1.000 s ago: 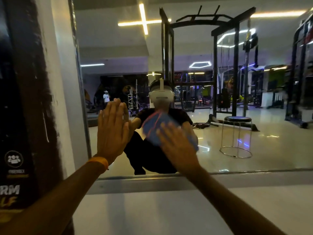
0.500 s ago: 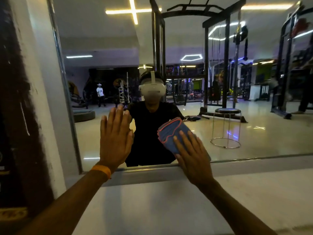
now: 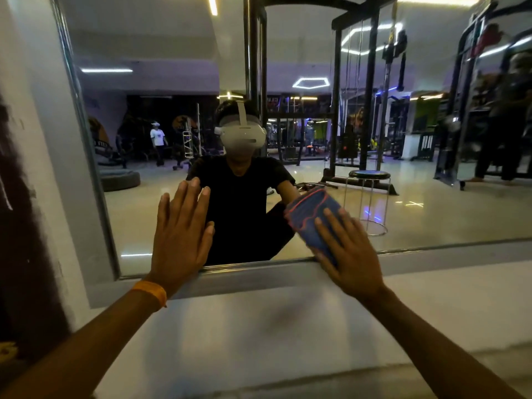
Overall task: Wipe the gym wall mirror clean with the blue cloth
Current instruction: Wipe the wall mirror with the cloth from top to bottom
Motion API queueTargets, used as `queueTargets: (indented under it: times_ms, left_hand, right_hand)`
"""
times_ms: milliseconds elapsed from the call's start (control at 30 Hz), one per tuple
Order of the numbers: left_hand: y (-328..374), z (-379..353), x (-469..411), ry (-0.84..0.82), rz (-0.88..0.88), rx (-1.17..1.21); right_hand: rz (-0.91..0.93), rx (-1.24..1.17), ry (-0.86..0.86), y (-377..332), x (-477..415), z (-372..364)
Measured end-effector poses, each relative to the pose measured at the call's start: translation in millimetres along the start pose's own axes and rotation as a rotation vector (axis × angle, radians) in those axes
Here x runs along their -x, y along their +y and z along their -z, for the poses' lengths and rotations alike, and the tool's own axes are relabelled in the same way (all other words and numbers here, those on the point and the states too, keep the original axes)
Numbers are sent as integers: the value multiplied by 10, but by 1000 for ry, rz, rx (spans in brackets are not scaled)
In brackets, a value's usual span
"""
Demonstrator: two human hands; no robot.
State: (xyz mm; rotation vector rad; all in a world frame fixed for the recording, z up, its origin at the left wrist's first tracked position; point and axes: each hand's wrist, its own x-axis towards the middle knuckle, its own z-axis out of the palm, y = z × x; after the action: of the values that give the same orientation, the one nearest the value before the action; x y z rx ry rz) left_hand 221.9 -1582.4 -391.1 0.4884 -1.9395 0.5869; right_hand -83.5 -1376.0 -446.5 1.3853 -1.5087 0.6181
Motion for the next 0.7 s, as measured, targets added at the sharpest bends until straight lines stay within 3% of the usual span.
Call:
queueTargets:
  times_ms: [100,167,200,300,367,500,600,700]
  left_hand:
    - [-23,-4,14,10,-22,9]
    - [-18,-11,12,21,-24,6]
    - [-8,-19,9,24,-16,2]
    - [13,-60,11,20,12,-11]
    - [-8,-67,18,4,0,-17]
    - [-110,2,33,-41,-39,-20]
    - [-116,57,27,-65,-48,-15]
    - [-158,99,26,-79,-72,-18]
  right_hand:
    - [-330,-60,54,193,107,151]
    - [-371,-148,55,-94,64,71]
    - [-288,-168,15,-289,46,1]
    - [193,-48,-163,-583,50,-157]
    - [300,-14,-123,-371,-99,-59]
    - [-89,35,73,81,-287,225]
    - [-335,-51,87,-316,-362,46]
    - [-154,-33,98,-498,-440,-27]
